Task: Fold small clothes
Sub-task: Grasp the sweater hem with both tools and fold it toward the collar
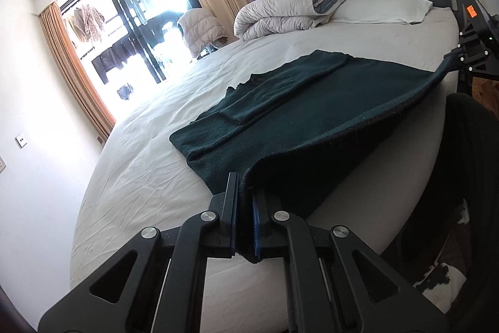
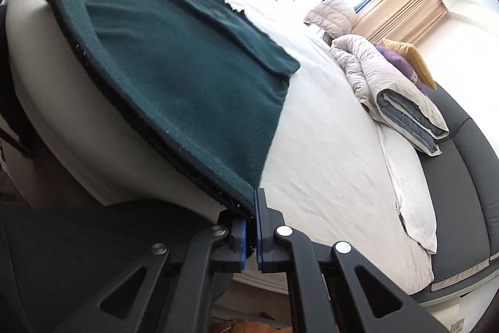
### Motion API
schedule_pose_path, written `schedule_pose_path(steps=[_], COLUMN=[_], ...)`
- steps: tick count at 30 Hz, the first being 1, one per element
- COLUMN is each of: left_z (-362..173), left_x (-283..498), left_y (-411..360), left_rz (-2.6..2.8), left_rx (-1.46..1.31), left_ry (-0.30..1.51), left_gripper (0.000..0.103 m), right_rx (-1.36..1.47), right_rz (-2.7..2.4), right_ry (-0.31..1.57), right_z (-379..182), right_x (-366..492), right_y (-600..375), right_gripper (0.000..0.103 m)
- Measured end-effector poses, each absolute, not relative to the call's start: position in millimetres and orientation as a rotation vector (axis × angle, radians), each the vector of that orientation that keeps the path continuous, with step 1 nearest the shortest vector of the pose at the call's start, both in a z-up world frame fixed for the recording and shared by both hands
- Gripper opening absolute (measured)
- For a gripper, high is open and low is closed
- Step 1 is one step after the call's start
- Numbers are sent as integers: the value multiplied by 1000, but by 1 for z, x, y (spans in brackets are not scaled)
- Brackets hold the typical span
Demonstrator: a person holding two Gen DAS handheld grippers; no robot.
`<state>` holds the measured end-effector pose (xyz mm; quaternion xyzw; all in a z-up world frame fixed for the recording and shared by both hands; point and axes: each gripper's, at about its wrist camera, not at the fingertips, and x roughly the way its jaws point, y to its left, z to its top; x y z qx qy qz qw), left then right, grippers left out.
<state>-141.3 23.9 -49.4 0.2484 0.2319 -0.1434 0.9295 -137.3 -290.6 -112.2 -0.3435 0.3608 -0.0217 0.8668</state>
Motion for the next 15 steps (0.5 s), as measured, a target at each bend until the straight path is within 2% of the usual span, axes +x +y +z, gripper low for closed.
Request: schedule_pose_path(steps=[8, 15], left_z=[-32, -8], left_x=[-129, -84], left_y=[36, 50], left_rz=[-271, -231], left_rx=[445, 389], left_ry=[461, 457], left_gripper=[6, 6], right_rx=[-760, -799], right_rz=[-44, -29], right_ry=[667, 613], right_z=[-74, -43], right_x=[-107, -51], right_y=[-292, -286], right_gripper=[4, 4])
